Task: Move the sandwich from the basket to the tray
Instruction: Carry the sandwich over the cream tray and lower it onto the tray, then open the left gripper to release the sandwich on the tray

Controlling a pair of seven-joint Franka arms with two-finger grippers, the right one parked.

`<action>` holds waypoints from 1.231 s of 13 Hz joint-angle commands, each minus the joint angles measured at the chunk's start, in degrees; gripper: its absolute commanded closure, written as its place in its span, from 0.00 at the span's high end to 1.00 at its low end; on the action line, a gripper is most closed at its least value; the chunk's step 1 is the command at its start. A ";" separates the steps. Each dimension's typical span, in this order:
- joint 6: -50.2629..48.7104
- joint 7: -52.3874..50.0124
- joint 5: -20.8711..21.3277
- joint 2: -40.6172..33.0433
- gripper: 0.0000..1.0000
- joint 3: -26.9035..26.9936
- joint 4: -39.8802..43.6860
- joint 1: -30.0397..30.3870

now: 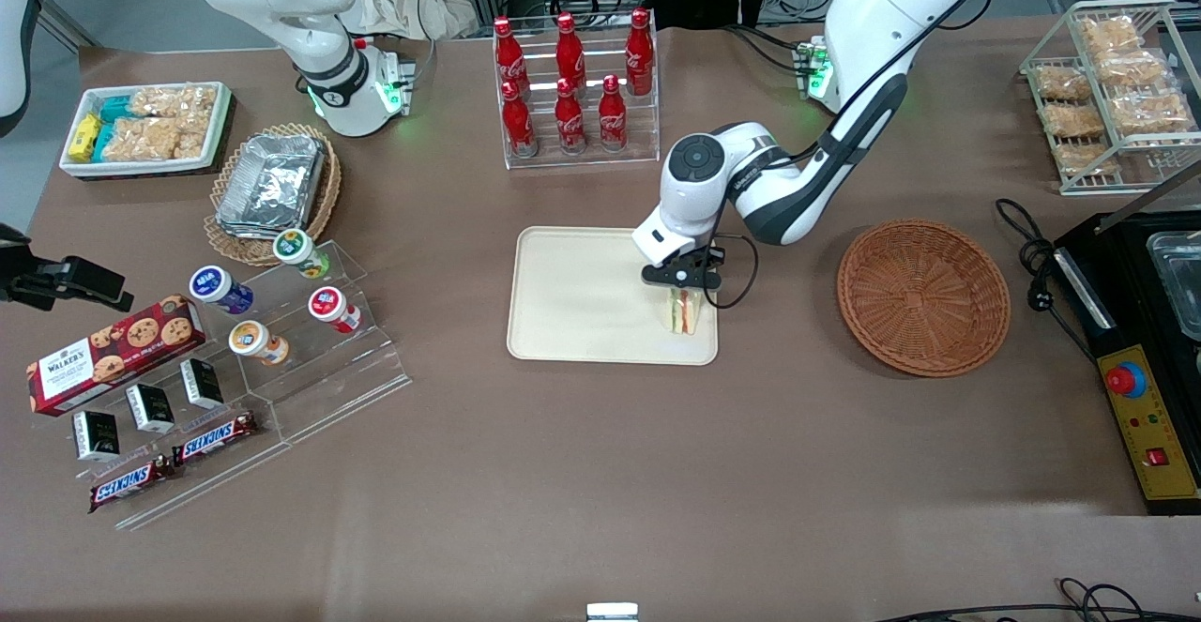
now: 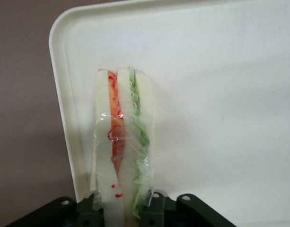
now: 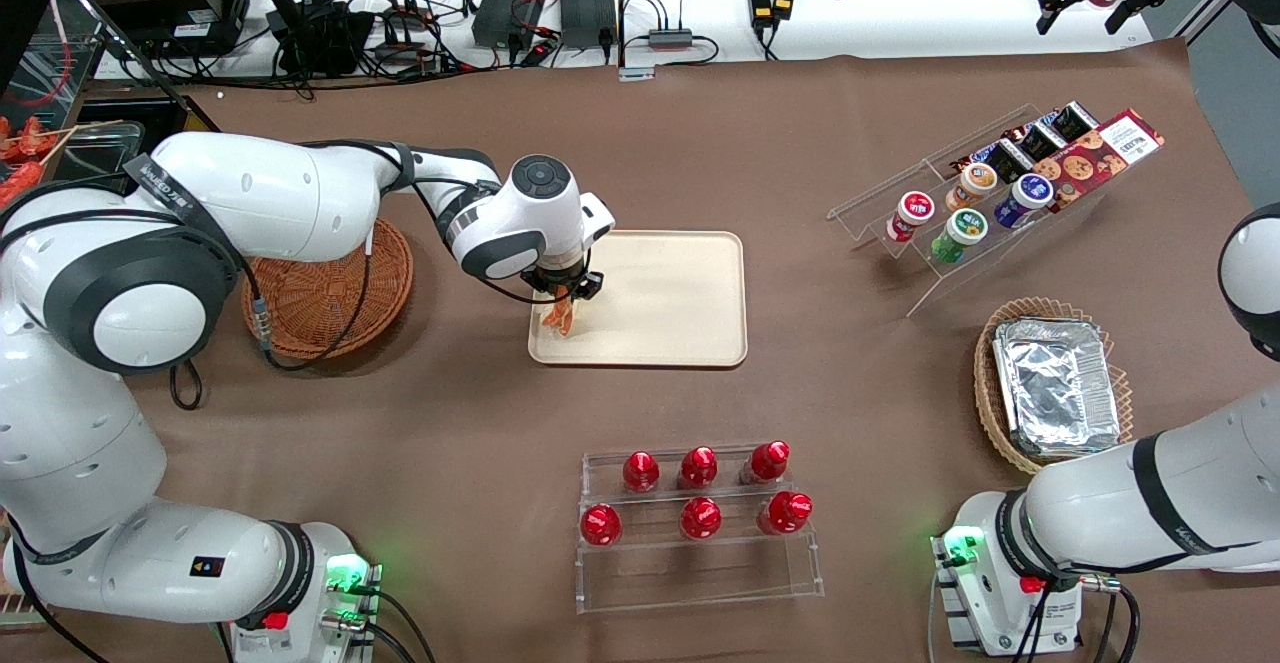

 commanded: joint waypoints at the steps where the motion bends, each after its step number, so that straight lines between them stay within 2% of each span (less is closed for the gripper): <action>1: 0.29 -3.50 3.78 1.55 1.00 0.26 0.57 -0.13; 5: -0.76 -3.50 2.64 -1.25 1.00 0.17 1.79 0.49; 7: -3.65 -3.33 -1.90 -4.85 1.00 0.17 3.28 0.58; 10: -16.10 -2.45 -11.04 -7.85 1.00 0.08 14.06 0.58; 13: -32.35 -2.36 -16.06 -9.96 1.00 0.43 27.94 1.45; 16: -45.65 -1.49 -16.78 -12.68 1.00 0.44 37.20 5.75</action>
